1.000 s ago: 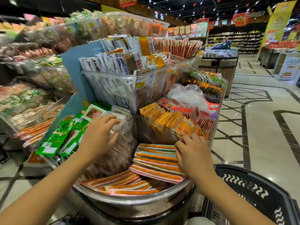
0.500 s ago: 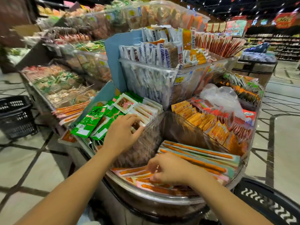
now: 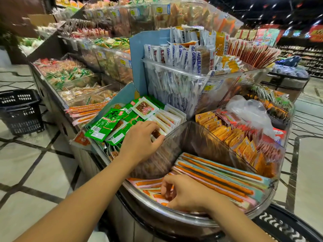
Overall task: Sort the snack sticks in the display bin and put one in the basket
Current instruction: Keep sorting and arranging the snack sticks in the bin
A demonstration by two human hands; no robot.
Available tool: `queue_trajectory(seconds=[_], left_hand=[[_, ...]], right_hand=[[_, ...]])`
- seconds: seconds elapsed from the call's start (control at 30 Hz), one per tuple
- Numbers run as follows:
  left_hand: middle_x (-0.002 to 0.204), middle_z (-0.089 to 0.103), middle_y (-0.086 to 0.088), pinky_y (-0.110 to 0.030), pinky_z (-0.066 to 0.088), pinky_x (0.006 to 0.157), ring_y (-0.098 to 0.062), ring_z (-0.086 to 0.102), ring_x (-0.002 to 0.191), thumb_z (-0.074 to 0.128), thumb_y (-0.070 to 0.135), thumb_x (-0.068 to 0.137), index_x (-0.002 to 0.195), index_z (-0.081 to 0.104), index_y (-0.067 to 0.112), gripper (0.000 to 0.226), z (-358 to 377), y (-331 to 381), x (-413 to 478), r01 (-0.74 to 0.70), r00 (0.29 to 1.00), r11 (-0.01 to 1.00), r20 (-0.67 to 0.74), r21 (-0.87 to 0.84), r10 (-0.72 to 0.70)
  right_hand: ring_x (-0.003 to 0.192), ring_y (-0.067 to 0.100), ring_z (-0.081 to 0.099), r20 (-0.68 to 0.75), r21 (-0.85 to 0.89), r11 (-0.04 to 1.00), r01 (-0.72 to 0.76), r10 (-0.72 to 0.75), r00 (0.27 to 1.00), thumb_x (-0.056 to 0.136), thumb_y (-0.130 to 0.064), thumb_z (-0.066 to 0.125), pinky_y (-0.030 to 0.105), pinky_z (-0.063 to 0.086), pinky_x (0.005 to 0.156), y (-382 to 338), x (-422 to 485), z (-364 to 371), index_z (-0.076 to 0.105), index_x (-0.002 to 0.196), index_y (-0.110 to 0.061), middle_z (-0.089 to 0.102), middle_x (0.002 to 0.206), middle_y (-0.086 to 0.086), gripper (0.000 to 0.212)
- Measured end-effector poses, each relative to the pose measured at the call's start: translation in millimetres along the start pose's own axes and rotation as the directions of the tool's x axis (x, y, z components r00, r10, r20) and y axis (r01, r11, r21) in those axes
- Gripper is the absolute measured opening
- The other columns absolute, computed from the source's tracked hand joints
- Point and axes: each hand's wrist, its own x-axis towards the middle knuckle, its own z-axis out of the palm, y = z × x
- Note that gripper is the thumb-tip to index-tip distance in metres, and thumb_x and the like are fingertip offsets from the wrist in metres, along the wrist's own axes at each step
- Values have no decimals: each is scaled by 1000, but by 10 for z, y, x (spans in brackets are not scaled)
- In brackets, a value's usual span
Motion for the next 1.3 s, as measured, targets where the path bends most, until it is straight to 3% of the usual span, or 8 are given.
queue_trajectory(seconds=[0.27, 0.47, 0.6, 0.7, 0.77, 0.93, 1.1, 1.3], left_hand=[[108, 67, 11, -37, 50, 89, -13, 56, 98, 53, 55, 90, 103, 67, 24, 36, 12, 0, 6, -7, 1000, 1000, -8, 6, 7], [110, 66, 11, -36, 50, 91, -13, 56, 101, 51, 56, 92, 105, 67, 25, 37, 10, 8, -1, -3, 1000, 1000, -5, 27, 3], [111, 66, 11, -34, 50, 89, -13, 56, 100, 56, 52, 93, 105, 67, 25, 31, 7, 24, -4, -11, 1000, 998, -25, 66, 13], [111, 65, 11, -35, 50, 87, -13, 56, 99, 53, 53, 93, 106, 66, 25, 33, 12, 24, -15, -11, 999, 996, -33, 83, 14], [109, 64, 11, -35, 51, 84, -13, 56, 96, 49, 55, 93, 105, 66, 25, 37, 16, 28, -9, -10, 999, 995, -30, 99, 13], [104, 63, 11, -35, 53, 73, -13, 56, 90, 41, 57, 92, 101, 65, 26, 40, 9, 76, -4, -10, 1000, 987, -16, 158, 12], [103, 63, 12, -32, 52, 59, -13, 58, 89, 50, 50, 96, 100, 64, 28, 27, -17, 135, -15, -30, 999, 971, -13, 236, 34], [91, 64, 6, -33, 50, 54, -18, 60, 81, 48, 37, 96, 92, 66, 21, 24, -48, 177, -14, -197, 979, 939, 8, 283, 203]], right_hand=[[84, 0, 58, 23, -35, 999, 34, -33, 999, 88, -19, 74, 11, 44, 72, -23, -6, 28, 69, 107, -25, 65, 102, -14, 20], [87, 13, 61, -10, -86, 995, 52, -53, 999, 87, -26, 73, 30, 56, 80, -31, -29, 17, 69, 94, -21, 67, 91, -7, 10], [73, 4, 58, -181, -16, 999, 49, -51, 982, 84, -49, 73, 23, 47, 64, -50, -72, -22, 67, 80, -20, 63, 74, -10, 30], [72, 1, 58, -342, 14, 998, 65, -56, 938, 89, -47, 70, 20, 46, 61, -55, -147, -61, 62, 80, -23, 63, 74, -13, 27], [65, 4, 63, -419, 145, 982, 120, -49, 907, 94, -39, 67, 21, 48, 59, -38, -235, -107, 59, 82, -23, 69, 75, -8, 21], [67, 26, 68, -552, 442, 861, 252, 39, 833, 94, -18, 69, 40, 59, 65, 32, -579, -365, 62, 94, -14, 71, 80, 9, 9], [65, 28, 72, -643, 489, 805, 336, 72, 762, 90, -1, 68, 35, 59, 63, -22, -902, -629, 63, 95, 0, 73, 80, 18, 7], [66, 36, 72, -751, 513, 773, 373, 194, 631, 95, -4, 64, 59, 57, 70, 4, -1099, -736, 54, 87, 0, 76, 82, 14, 13]])
